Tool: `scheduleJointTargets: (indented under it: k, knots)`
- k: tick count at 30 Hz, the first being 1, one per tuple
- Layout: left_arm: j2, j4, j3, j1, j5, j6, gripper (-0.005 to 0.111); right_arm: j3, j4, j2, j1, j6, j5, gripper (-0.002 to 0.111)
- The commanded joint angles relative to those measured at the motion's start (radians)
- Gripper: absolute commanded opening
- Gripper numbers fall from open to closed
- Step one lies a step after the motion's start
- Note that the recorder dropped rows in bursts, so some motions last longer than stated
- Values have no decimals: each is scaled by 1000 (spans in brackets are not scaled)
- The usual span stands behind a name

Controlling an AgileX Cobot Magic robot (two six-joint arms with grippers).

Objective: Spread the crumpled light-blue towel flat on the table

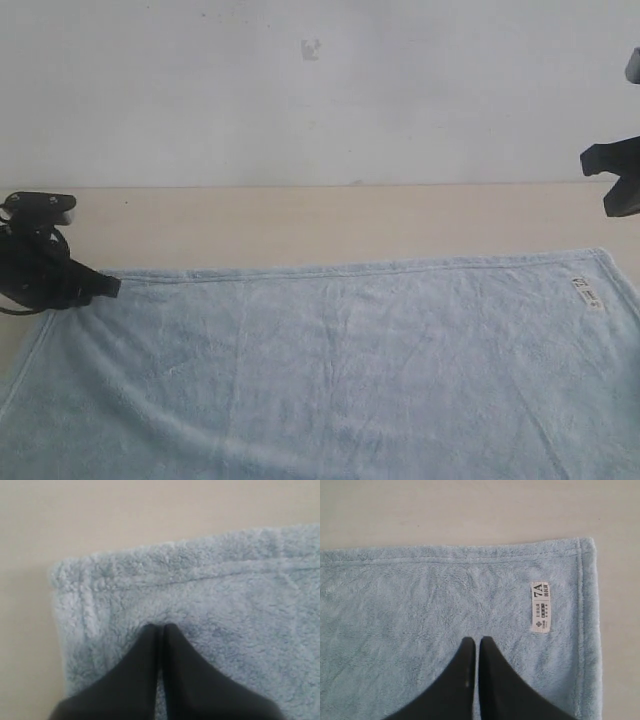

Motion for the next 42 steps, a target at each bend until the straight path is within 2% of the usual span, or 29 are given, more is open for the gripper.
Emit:
scheduleJointTargets:
  k: [1, 6, 10, 12, 15, 19, 23, 28, 33, 38, 42]
  knots:
    - [81, 64, -113, 60, -40, -11, 4, 4, 4, -10, -2, -14, 3, 2]
    - [111, 65, -220, 128, 30, -33, 4, 4, 4, -10, -2, -18, 11, 2]
    - [46, 66, -228, 123, 37, 28, 4, 4, 4, -10, -2, -26, 9, 2]
    - [4, 55, -228, 115, 17, 30, 8, 6, 4, -10, -2, -35, 5, 2]
    - [-82, 49, -228, 111, 34, 30, 20, 6, -11, -10, 11, -40, 7, 2]
    - [-174, -8, -228, 111, 180, 30, 34, 6, -73, -10, 94, -42, 15, 2]
    - [-239, -79, -211, 111, 330, 30, 36, 6, -183, 0, 168, 28, -12, 2]
    - [-368, -99, -96, 111, 351, 38, 31, 6, -274, 22, 160, 126, -39, 2]
    - [-511, -131, 89, 112, 395, 35, 31, 44, -281, 68, 158, 137, -83, 2]
    - [-600, -138, 300, 112, 305, 38, 31, 14, -328, 218, 158, 168, -137, 2]
    - [-643, -183, 349, 112, 249, 50, 31, -89, -348, 338, 156, 182, -151, 2]
